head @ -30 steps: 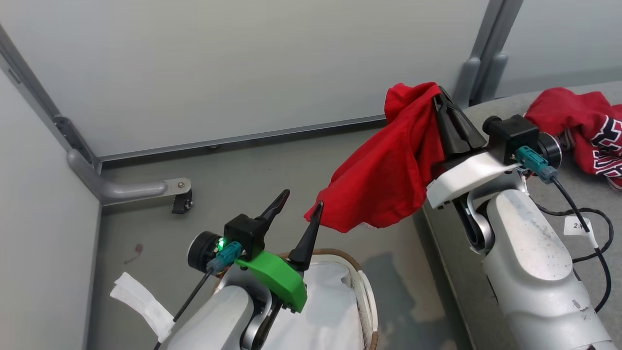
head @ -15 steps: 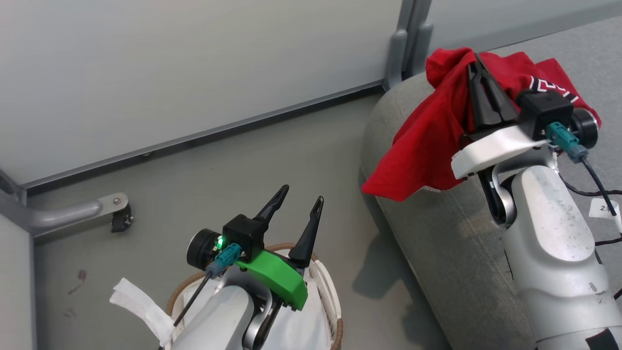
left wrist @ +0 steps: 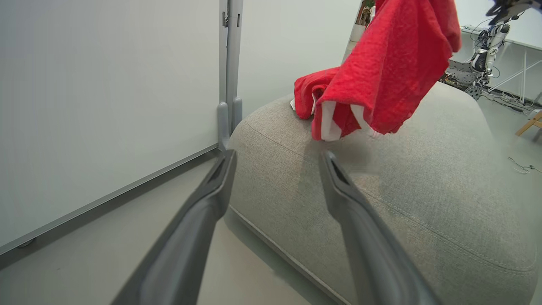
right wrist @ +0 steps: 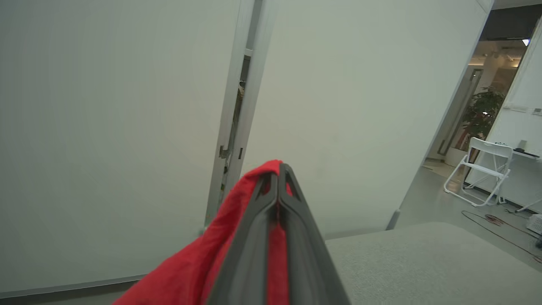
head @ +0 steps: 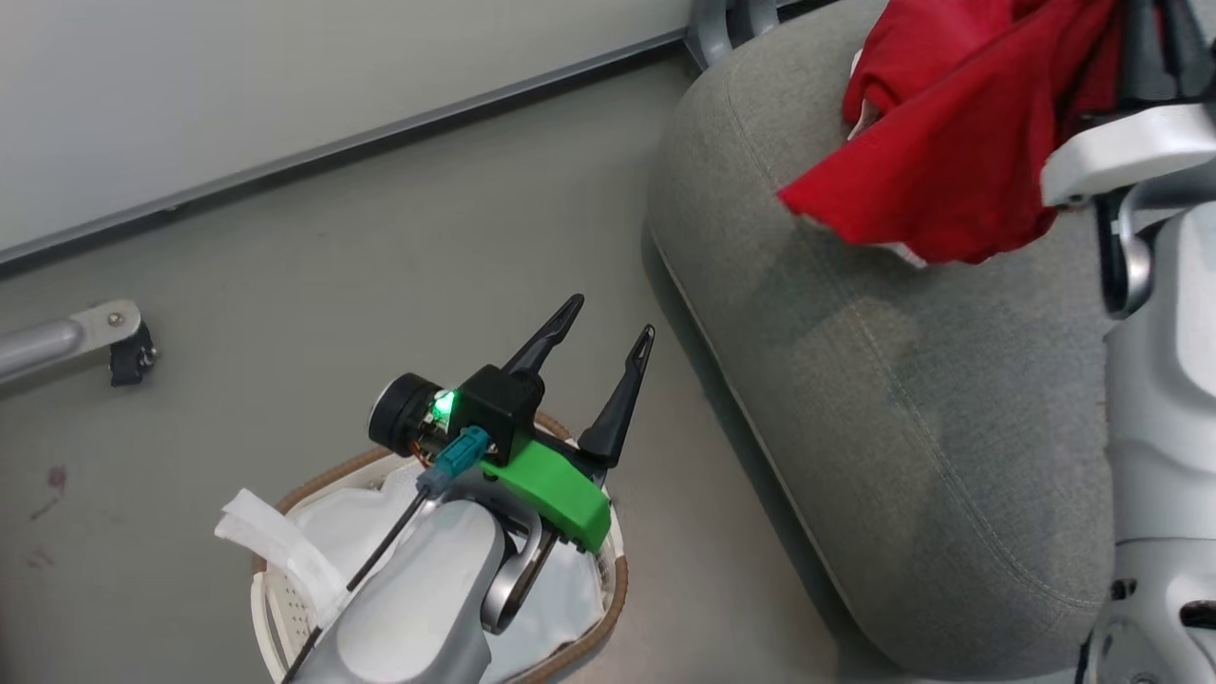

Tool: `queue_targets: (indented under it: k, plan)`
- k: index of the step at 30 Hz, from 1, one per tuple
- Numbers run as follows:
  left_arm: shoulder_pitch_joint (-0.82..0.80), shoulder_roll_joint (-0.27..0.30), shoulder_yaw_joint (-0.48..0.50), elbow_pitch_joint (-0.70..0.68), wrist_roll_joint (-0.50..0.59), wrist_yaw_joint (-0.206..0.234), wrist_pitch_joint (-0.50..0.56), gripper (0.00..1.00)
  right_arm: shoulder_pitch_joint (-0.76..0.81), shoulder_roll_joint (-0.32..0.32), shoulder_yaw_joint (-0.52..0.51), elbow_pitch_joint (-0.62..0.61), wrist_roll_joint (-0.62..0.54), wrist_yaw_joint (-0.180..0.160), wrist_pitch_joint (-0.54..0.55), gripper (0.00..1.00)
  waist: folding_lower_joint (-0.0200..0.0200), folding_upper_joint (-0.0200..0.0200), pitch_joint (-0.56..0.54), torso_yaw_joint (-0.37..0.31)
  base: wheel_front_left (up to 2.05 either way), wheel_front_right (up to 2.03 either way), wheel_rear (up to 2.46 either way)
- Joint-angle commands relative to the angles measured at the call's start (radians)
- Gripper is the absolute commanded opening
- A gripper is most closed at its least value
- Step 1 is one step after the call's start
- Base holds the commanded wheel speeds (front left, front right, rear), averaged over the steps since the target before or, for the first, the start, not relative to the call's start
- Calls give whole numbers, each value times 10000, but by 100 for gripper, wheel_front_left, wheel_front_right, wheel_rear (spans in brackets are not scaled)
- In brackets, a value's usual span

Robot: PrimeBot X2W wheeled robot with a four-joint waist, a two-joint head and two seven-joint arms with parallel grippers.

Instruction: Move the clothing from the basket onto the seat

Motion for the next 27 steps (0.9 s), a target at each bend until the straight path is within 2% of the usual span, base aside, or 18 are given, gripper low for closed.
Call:
queue_targets:
  k: [1, 9, 17, 27]
  plan:
    - [-256, 52, 49, -33, 64, -68, -5, 100, -230, -215, -285, 22, -187, -11, -24, 0, 0, -1, 888, 295, 0, 0, 0]
    - [-800, 332, 24, -192, 454, -118, -6, 100, -613, -944, -1648, 591, -812, -11, -24, 0, 0, -1, 2208, 909, 0, 0, 0]
    - [-1166, 564, -4, -272, 644, -109, -6, 100, -199, -661, -2108, 1351, -1120, -11, -24, 0, 0, -1, 3095, 1133, 0, 0, 0]
    - [-1154, 751, 78, -258, 683, 18, -7, 100, 307, -361, -2110, 1503, -1127, -11, -24, 0, 0, -1, 3298, 1013, 0, 0, 0]
